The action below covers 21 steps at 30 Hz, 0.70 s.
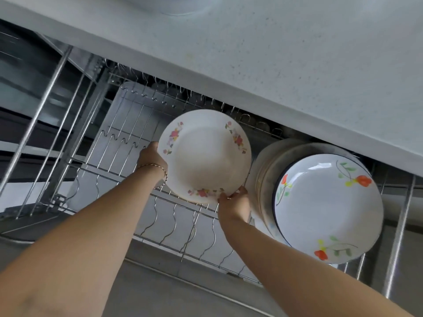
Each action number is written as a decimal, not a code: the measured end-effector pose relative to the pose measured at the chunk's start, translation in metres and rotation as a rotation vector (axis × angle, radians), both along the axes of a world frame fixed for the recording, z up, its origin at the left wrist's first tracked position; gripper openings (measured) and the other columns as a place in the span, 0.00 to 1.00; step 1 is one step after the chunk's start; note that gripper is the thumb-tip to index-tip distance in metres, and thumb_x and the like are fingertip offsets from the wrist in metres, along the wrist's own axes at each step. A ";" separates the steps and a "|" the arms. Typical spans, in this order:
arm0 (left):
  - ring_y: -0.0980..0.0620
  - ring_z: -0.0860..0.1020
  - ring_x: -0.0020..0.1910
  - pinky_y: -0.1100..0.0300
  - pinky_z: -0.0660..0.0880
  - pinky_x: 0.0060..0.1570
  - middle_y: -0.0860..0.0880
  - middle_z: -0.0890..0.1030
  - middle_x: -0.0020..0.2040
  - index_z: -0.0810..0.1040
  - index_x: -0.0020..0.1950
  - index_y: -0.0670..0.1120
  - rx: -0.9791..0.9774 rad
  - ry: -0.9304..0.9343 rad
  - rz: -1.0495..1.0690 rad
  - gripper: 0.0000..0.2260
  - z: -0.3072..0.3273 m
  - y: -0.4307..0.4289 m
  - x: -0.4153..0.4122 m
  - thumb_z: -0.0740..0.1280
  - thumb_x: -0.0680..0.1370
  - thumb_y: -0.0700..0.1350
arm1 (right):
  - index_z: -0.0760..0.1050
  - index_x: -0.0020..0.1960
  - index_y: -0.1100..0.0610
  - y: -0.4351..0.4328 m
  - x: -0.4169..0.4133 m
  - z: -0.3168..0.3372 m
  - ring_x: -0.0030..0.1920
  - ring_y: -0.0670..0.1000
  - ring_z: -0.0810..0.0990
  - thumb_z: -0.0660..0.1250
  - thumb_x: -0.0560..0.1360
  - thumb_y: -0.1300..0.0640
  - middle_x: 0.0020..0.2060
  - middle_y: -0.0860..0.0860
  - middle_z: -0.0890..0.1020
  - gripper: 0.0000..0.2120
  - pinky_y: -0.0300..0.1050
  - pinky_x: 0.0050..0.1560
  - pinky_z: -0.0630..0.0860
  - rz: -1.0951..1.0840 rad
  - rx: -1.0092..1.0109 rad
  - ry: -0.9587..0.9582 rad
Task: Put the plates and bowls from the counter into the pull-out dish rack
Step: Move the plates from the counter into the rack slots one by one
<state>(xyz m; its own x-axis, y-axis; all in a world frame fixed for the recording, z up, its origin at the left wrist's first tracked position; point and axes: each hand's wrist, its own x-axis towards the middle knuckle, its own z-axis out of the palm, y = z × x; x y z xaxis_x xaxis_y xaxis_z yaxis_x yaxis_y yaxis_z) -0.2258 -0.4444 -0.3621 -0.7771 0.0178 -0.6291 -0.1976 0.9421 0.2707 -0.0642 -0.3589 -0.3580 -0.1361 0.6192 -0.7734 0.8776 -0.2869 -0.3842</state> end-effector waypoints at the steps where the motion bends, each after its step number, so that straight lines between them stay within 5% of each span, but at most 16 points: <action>1: 0.38 0.74 0.62 0.52 0.71 0.61 0.39 0.75 0.65 0.70 0.68 0.43 -0.007 -0.003 -0.011 0.21 0.001 0.002 0.001 0.62 0.74 0.34 | 0.68 0.66 0.58 0.001 -0.001 -0.001 0.58 0.58 0.79 0.62 0.76 0.57 0.58 0.57 0.81 0.19 0.43 0.55 0.73 -0.003 0.003 -0.009; 5: 0.38 0.73 0.64 0.50 0.71 0.61 0.38 0.71 0.67 0.62 0.73 0.44 -0.056 -0.058 -0.054 0.27 0.003 0.002 0.012 0.61 0.74 0.34 | 0.72 0.62 0.62 0.004 -0.005 0.008 0.55 0.59 0.78 0.61 0.77 0.57 0.56 0.59 0.80 0.16 0.41 0.47 0.68 -0.021 -0.051 -0.058; 8: 0.37 0.71 0.65 0.49 0.70 0.63 0.37 0.68 0.68 0.60 0.73 0.39 -0.098 -0.110 -0.007 0.26 0.011 0.007 0.025 0.62 0.76 0.36 | 0.69 0.38 0.57 0.005 -0.002 0.021 0.32 0.51 0.67 0.58 0.77 0.58 0.35 0.55 0.71 0.09 0.38 0.33 0.62 -0.030 -0.185 -0.094; 10: 0.36 0.68 0.68 0.48 0.68 0.65 0.36 0.65 0.70 0.60 0.72 0.36 -0.168 -0.135 -0.005 0.26 0.026 0.011 0.037 0.64 0.76 0.39 | 0.67 0.37 0.54 0.008 0.001 0.034 0.29 0.46 0.61 0.59 0.77 0.57 0.31 0.51 0.67 0.09 0.35 0.29 0.59 0.107 -0.246 -0.110; 11: 0.37 0.66 0.69 0.48 0.67 0.66 0.36 0.63 0.70 0.60 0.71 0.35 -0.203 -0.133 -0.029 0.26 0.036 0.013 0.043 0.64 0.76 0.40 | 0.72 0.45 0.55 0.010 0.002 0.048 0.30 0.45 0.65 0.60 0.76 0.57 0.35 0.51 0.72 0.04 0.35 0.30 0.61 0.200 -0.251 -0.101; 14: 0.38 0.65 0.69 0.50 0.68 0.66 0.38 0.62 0.70 0.61 0.71 0.37 -0.186 -0.109 -0.180 0.24 0.072 0.017 0.059 0.62 0.77 0.40 | 0.67 0.67 0.59 0.021 0.007 0.083 0.48 0.53 0.77 0.58 0.76 0.60 0.57 0.57 0.78 0.20 0.40 0.41 0.73 0.478 -0.262 -0.048; 17: 0.43 0.73 0.65 0.57 0.71 0.64 0.42 0.73 0.68 0.71 0.67 0.42 -0.036 -0.144 -0.312 0.17 0.122 0.033 0.074 0.59 0.78 0.39 | 0.70 0.66 0.59 0.045 0.012 0.138 0.60 0.57 0.77 0.58 0.76 0.61 0.62 0.57 0.76 0.19 0.43 0.55 0.75 0.727 -0.226 -0.026; 21: 0.46 0.80 0.52 0.61 0.74 0.47 0.46 0.81 0.57 0.78 0.57 0.47 0.072 -0.098 -0.361 0.14 0.192 0.077 0.099 0.57 0.78 0.38 | 0.74 0.62 0.63 0.099 0.033 0.208 0.62 0.58 0.75 0.57 0.77 0.62 0.61 0.59 0.77 0.16 0.46 0.59 0.73 0.947 -0.146 0.002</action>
